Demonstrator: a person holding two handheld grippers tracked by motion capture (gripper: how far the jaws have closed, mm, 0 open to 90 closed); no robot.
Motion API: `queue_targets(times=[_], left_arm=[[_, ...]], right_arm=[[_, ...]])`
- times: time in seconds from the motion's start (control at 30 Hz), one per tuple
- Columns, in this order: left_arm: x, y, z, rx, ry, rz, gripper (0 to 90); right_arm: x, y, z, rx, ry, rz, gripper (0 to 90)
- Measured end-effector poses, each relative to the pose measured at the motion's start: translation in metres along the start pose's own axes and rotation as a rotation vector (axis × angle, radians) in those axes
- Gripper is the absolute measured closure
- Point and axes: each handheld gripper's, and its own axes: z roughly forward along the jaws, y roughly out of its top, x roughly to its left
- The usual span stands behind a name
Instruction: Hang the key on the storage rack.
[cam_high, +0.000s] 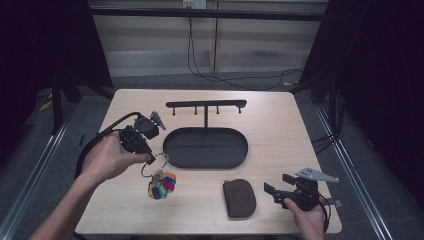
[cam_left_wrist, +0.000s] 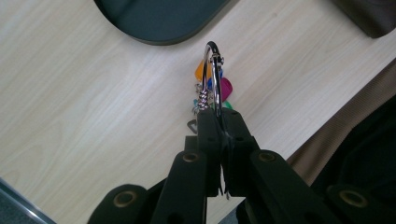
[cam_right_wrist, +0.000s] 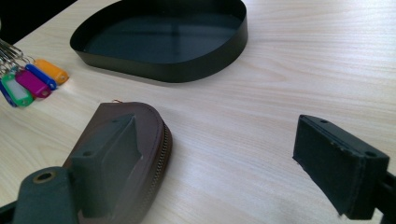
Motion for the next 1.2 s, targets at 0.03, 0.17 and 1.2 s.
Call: queue_targets(times=[0.03, 0.17, 1.2], left_arm=[[0.001, 0.001, -0.003, -0.005, 0.001, -0.001, 88.0], [0.005, 0.002, -0.006, -0.009, -0.003, -0.014, 88.0], [0.020, 0.044, -0.040, 0.029, 0.011, -0.046, 88.0]], right_arm=[[0.000, 0.000, 0.000, 0.004, 0.004, 0.001, 14.0], [0.000, 0.000, 0.000, 0.007, 0.004, -0.001, 14.1], [0.000, -0.001, -0.001, 0.017, 0.006, -0.008, 14.2]])
